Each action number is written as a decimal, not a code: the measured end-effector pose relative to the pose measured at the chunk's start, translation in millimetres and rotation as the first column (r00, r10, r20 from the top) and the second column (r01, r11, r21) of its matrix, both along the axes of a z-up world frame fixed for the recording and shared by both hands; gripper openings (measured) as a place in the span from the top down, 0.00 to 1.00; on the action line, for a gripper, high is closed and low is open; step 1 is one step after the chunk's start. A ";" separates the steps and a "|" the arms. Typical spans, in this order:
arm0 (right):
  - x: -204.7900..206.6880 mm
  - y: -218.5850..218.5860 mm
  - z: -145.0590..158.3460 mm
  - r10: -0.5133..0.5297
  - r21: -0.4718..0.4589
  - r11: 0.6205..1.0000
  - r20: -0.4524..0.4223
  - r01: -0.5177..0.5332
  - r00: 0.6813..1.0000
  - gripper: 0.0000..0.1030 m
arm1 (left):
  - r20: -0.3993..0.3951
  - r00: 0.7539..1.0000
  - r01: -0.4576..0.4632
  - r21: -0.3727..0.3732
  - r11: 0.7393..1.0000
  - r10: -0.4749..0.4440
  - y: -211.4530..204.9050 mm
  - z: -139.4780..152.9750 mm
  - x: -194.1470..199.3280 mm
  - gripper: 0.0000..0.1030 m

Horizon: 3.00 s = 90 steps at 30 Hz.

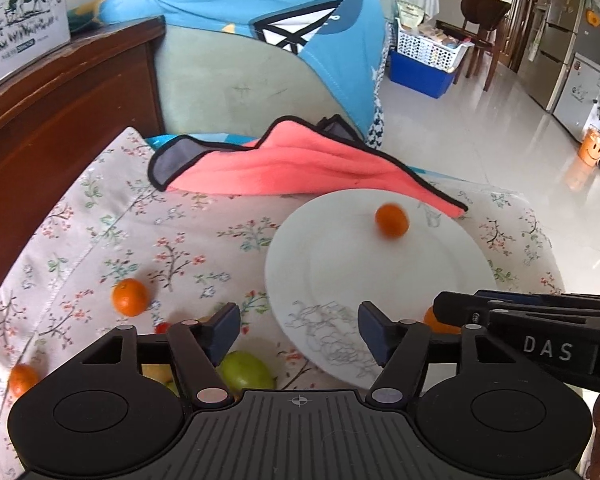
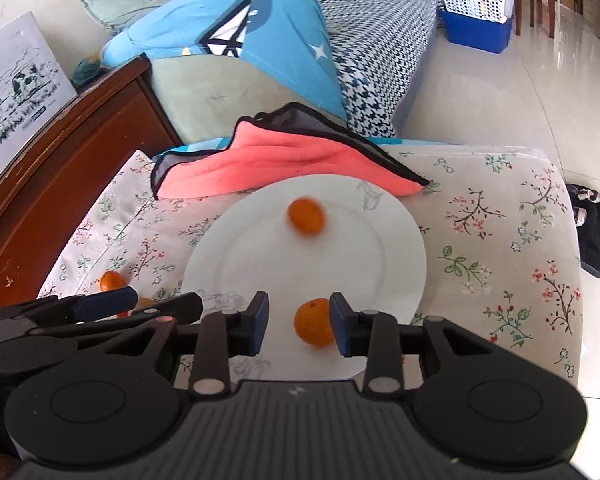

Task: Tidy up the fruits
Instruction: 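Carry both oranges onto the white plate and open both grippers, then grasp an orange with the left gripper while the right gripper grasps another orange, then carry both oranges onto the white plate and open both grippers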

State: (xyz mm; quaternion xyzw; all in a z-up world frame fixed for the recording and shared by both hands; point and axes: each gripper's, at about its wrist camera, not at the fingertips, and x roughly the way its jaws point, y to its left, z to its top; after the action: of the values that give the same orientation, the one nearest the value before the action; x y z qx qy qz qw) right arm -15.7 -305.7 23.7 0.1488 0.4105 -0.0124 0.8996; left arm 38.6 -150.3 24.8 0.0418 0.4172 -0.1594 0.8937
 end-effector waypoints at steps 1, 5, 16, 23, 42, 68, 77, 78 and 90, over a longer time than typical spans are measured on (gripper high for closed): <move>-0.3 0.8 0.2 0.004 0.005 1.000 0.000 -0.004 1.000 0.66 | -0.002 1.000 -0.001 0.000 1.000 0.001 2.2 0.5 -0.2 0.35; -0.2 6.5 0.4 0.020 0.017 1.000 0.000 -0.020 1.000 0.64 | -0.009 1.000 -0.018 0.020 1.000 0.019 11.1 2.1 -0.8 0.31; -2.5 38.0 3.4 0.133 0.038 0.990 0.027 -0.134 0.991 0.61 | -0.030 0.998 -0.052 0.009 0.999 0.053 51.1 8.9 -1.5 0.26; -6.2 67.6 1.6 0.249 0.043 0.967 0.036 -0.250 0.968 0.60 | -0.041 0.995 -0.094 0.026 0.995 0.095 85.4 12.0 -1.0 0.25; -20.5 126.6 -27.1 0.447 0.044 0.894 -0.077 -0.445 0.891 0.60 | -0.091 0.955 -0.274 0.087 0.958 0.282 184.8 -12.3 2.6 0.28; -11.8 137.9 -42.0 0.438 0.040 0.899 -0.095 -0.437 0.894 0.61 | -0.057 0.966 -0.247 0.065 0.967 0.251 195.4 -41.3 8.3 0.54; -10.5 137.2 -42.6 0.431 0.033 0.902 -0.086 -0.430 0.898 0.72 | -0.051 0.968 -0.241 0.058 0.969 0.244 194.1 -39.5 7.4 0.73; -10.4 137.2 -42.5 0.433 0.032 0.901 -0.086 -0.432 0.897 0.72 | -0.052 0.968 -0.244 0.056 0.968 0.247 194.2 -39.1 7.0 0.73; -17.4 144.9 -34.8 0.486 0.021 0.874 -0.056 -0.485 0.872 0.72 | -0.036 0.973 -0.228 0.006 0.974 0.228 186.7 -19.3 -4.4 0.73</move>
State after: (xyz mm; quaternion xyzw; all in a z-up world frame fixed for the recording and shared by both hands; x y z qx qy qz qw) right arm -33.1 -160.8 -11.1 0.0433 0.4612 0.2105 0.8609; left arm 34.2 36.3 5.6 -0.0088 0.4358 -0.0560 0.8983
